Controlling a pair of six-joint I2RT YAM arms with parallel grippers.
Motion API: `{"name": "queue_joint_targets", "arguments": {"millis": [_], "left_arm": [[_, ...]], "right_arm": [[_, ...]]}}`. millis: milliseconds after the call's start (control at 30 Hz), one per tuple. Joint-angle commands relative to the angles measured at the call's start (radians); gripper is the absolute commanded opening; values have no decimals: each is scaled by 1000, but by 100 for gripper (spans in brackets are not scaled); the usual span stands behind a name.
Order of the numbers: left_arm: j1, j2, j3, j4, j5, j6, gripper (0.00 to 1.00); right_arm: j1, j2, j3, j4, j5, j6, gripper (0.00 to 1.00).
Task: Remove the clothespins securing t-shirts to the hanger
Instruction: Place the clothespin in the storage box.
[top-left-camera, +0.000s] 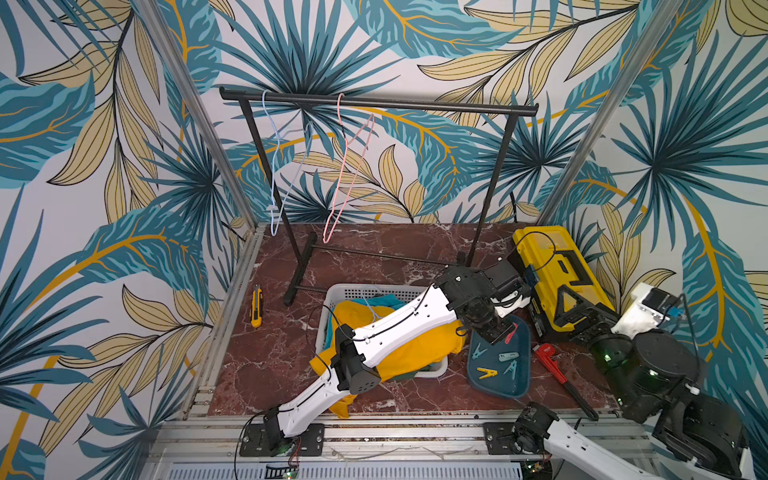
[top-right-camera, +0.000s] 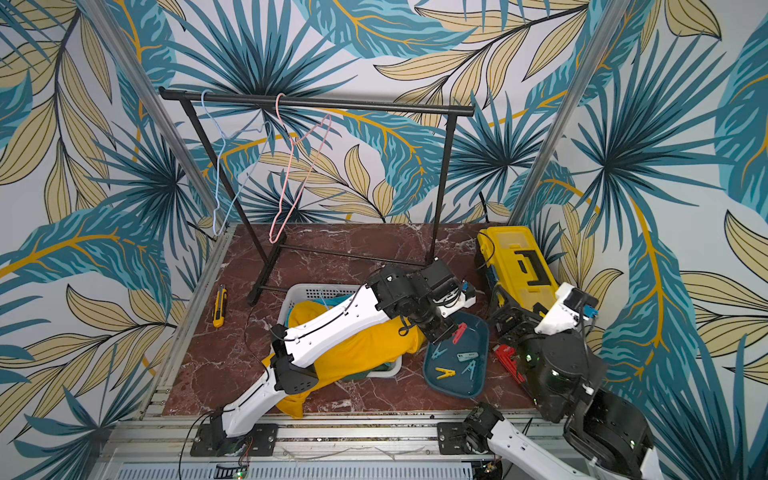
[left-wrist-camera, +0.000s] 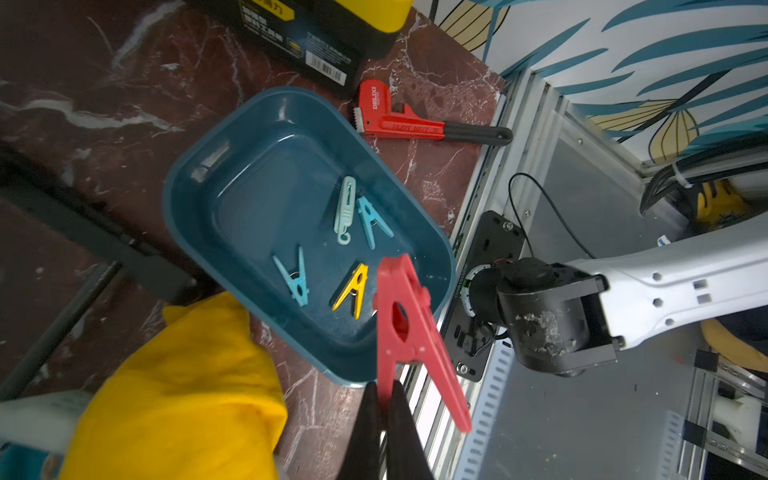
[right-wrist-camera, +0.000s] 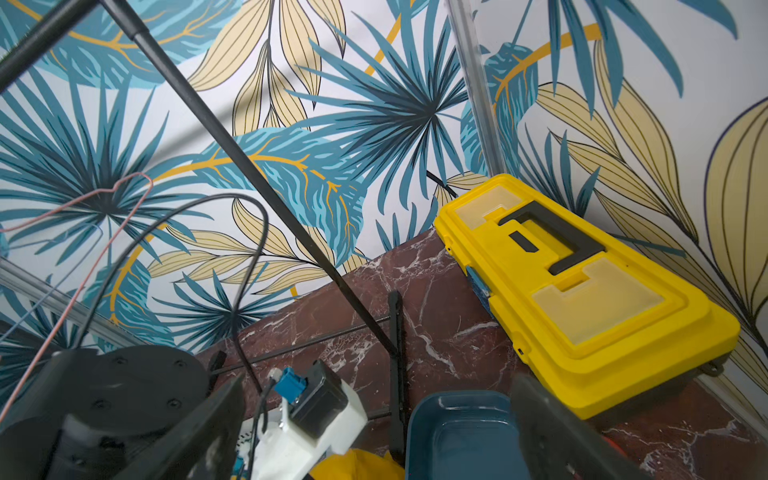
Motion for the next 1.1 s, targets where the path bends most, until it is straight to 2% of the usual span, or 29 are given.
{"name": "queue_joint_targets", "arguments": {"millis": [0,167,400,467,533,600,700,733,767,933,1067], "left_arm": [[-9,-17,-41,137,58,-65,0],[-28,56,-96,208,67,-104,0],[-29,143,-97,265,40,-166,2],[-27,157,-96,283,22,-168,24],[-21,163,-97,297,23,-163,36],[-14,157,-97,300,24,-155,56],[0,109,-123,300,24,-126,81],[3,82,-140,300,15,-113,94],[7,51,-166,300,5,-96,100],[35,-139,-357,300,-7,-8,100],[81,-317,-510,299,-20,11,99]], "right_arm": [[-3,-45,-24,-63,14,29,99],[-4,-66,-19,-109,4,36,99],[-3,-100,-36,-133,-7,51,99],[-3,-105,-47,-128,-22,53,99],[-3,-104,-57,-133,-26,71,100],[-3,-98,-68,-124,-38,79,99],[-3,-78,-73,-114,-46,92,99],[-3,-67,-72,-102,-51,85,99],[-4,-57,-70,-94,-49,79,100],[-3,15,-62,-41,-50,95,99],[-3,102,-36,-11,-85,136,99]]}}
